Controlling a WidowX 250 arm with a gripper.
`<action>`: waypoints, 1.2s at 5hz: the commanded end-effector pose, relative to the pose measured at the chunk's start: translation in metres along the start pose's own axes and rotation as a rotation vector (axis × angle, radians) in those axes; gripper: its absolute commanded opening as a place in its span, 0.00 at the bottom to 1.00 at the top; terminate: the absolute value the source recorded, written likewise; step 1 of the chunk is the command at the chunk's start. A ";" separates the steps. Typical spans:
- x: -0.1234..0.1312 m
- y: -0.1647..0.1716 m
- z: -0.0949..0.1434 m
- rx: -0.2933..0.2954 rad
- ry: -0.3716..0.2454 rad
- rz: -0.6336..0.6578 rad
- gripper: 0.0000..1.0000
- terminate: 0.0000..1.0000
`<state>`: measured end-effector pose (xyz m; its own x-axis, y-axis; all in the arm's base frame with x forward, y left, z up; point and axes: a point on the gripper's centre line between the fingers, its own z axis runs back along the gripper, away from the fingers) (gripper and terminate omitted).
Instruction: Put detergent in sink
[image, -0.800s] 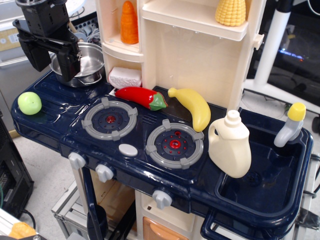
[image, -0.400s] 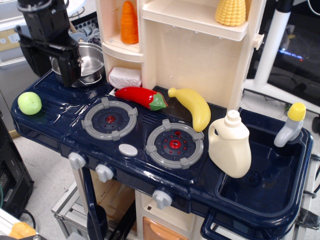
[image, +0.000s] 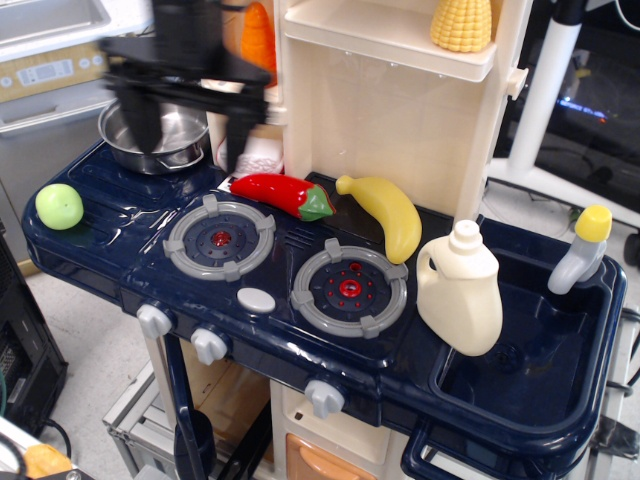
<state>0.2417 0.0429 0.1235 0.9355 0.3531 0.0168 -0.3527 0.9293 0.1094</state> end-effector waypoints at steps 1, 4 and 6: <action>-0.017 -0.074 0.039 0.023 0.014 0.243 1.00 0.00; -0.011 -0.130 0.039 -0.024 -0.003 0.464 1.00 0.00; -0.016 -0.134 0.023 -0.067 0.018 0.555 1.00 0.00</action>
<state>0.2658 -0.0934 0.1177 0.6262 0.7795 0.0167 -0.7791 0.6248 0.0522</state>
